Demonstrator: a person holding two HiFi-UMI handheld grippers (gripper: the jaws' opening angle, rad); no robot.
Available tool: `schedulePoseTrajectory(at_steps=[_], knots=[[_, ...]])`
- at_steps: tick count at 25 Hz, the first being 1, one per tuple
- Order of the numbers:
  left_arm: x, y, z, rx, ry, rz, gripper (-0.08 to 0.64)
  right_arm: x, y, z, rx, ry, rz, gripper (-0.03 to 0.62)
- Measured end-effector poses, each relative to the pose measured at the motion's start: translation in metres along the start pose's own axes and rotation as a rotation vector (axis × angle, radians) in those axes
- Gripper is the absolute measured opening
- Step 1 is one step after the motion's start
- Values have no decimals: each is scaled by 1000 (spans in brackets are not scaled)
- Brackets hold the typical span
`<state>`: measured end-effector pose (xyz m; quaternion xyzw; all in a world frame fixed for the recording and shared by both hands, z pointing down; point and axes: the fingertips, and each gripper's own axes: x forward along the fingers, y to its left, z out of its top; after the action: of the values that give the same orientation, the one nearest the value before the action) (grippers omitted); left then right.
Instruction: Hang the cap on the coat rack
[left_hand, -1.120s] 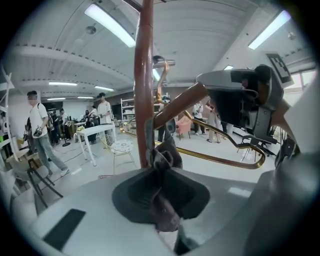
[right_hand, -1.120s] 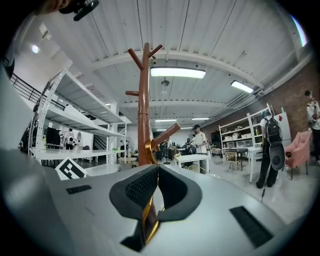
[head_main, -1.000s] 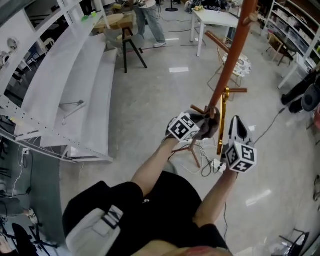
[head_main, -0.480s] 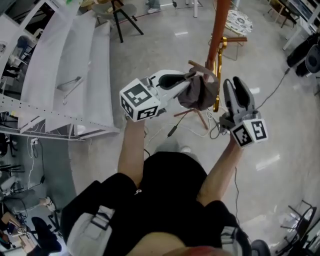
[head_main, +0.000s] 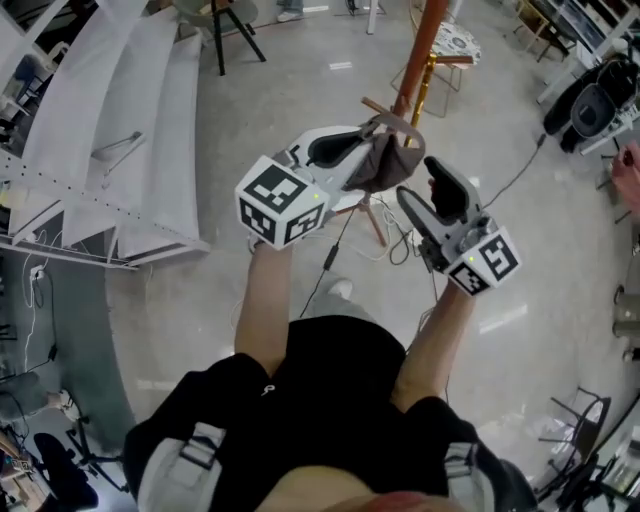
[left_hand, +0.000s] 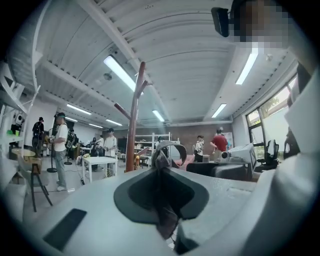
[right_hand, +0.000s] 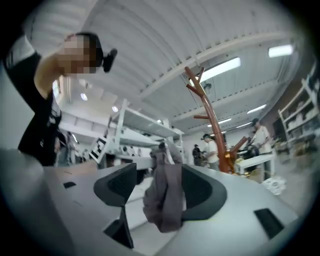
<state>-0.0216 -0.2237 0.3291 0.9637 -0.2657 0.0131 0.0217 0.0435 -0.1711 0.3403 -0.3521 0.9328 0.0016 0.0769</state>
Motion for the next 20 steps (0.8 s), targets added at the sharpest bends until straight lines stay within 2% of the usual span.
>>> schedulePoseTrajectory(at_steps=[2, 3, 6, 7, 9, 13, 16, 18, 20], knots=[[-13, -24, 6, -27, -31, 7, 17, -9, 7, -8, -106, 139, -94, 246], [-19, -35, 10, -37, -47, 13, 17, -13, 13, -7, -131, 174, -115, 230], [-38, -64, 23, -25, -75, 13, 17, -23, 29, 4, -114, 151, -188, 203], [-46, -74, 23, -17, -76, 8, 17, -29, 35, 4, -114, 144, -224, 173], [-63, -93, 22, -6, -83, -10, 17, -47, 51, 3, -141, 155, -279, 70], [-75, -135, 28, -10, -113, -79, 17, -90, 77, 24, -162, 129, -305, 125], [-70, -169, 35, -14, -120, -122, 17, -122, 88, 40, -191, 150, -326, 160], [-71, -190, 40, -19, -135, -151, 17, -134, 99, 49, -217, 161, -338, 156], [-67, -206, 43, -17, -149, -170, 17, -144, 98, 54, -250, 165, -384, 135]])
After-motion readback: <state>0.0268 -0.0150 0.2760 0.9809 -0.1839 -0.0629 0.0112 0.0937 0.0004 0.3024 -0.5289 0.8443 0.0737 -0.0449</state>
